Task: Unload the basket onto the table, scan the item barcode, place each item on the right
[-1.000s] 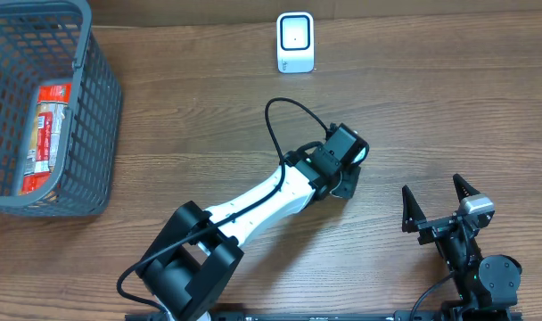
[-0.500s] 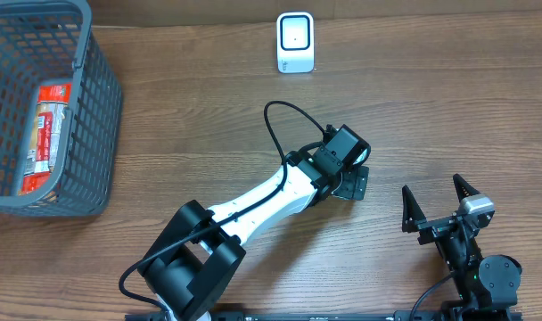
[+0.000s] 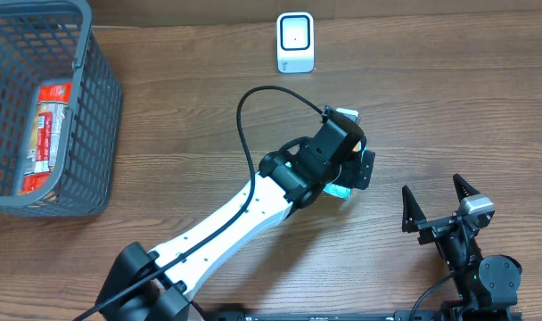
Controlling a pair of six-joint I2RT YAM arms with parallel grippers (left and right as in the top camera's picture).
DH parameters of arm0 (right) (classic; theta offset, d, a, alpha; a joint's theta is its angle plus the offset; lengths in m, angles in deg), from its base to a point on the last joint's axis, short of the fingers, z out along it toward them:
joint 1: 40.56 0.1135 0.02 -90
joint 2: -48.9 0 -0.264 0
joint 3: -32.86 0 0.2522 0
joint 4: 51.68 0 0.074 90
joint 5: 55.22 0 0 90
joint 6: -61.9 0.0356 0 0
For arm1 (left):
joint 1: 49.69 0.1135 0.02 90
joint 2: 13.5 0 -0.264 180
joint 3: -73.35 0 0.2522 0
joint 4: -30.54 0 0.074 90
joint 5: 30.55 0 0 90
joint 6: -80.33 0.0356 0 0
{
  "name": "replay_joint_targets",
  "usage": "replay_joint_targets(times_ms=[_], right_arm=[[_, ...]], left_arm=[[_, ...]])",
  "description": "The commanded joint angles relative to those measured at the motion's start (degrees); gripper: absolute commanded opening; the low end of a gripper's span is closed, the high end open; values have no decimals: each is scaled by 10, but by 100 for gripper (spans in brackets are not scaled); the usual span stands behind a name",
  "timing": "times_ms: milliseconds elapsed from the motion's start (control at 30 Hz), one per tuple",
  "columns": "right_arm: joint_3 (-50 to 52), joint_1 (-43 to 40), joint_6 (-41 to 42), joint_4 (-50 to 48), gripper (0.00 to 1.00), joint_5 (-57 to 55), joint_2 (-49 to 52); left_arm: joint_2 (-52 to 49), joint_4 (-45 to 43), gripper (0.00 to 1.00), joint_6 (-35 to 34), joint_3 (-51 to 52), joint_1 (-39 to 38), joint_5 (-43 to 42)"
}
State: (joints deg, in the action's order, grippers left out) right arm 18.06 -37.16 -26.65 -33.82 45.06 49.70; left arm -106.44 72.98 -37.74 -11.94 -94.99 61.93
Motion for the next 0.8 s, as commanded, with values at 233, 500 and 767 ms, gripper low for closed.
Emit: replay_joint_targets(times_ms=[233,500,767], right_arm=[[6,-3,-2,-3,100,1,-6],[6,-3,-2,-3,100,1,-6],[6,-3,-2,-3,100,1,-6]], left_arm=[[-52,-12,76,68,-9,1,12],[-64,-20,45,88,-10,1,12],[-63,-22,39,89,-15,3,12]])
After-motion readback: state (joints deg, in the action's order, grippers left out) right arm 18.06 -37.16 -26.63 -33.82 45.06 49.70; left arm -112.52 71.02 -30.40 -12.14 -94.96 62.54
